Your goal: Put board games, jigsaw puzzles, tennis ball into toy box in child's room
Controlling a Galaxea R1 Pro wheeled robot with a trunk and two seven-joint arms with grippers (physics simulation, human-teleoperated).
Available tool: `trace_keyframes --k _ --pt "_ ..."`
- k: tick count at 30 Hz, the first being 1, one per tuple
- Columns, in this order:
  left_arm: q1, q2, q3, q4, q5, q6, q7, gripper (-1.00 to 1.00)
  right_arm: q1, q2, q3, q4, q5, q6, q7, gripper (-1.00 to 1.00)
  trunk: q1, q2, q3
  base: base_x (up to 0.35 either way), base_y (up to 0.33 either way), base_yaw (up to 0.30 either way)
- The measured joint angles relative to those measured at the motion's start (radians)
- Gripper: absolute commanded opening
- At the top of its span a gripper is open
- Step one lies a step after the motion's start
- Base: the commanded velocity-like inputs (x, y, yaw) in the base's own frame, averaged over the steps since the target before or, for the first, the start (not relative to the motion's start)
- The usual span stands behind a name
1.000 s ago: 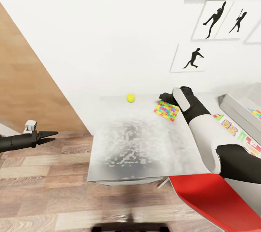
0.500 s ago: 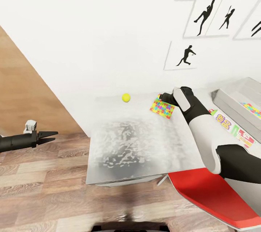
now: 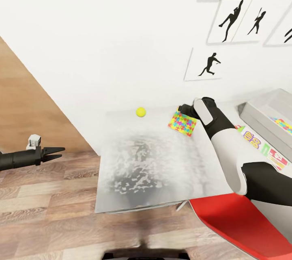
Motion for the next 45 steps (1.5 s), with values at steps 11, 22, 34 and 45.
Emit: trace_keyframes --k 11,22,34,45 --pt "0.0 -0.002 -0.001 -0.024 0.006 -0.001 -0.075 1.0 -0.004 0.0 -0.003 0.0 0.0 -0.001 0.0 1.0 0.0 0.0 0.0 0.183 -0.001 0.0" --pt "0.0 -0.011 -0.01 -0.079 0.009 0.001 -0.223 1.0 -0.004 0.0 -0.003 0.0 0.0 -0.002 -0.001 1.0 0.0 0.0 0.0 0.056 -0.028 0.0" --pt "0.001 -0.044 -0.016 -0.133 0.008 0.002 -0.223 1.0 -0.004 -0.001 -0.002 0.0 0.0 -0.002 -0.001 1.0 0.0 0.0 0.0 0.001 0.0 0.0" --pt "0.001 -0.046 -0.017 -0.133 0.007 0.0 -0.223 1.0 -0.002 -0.002 0.0 0.0 0.002 -0.003 0.0 1.0 0.0 0.0 -0.003 0.047 0.0 0.0"
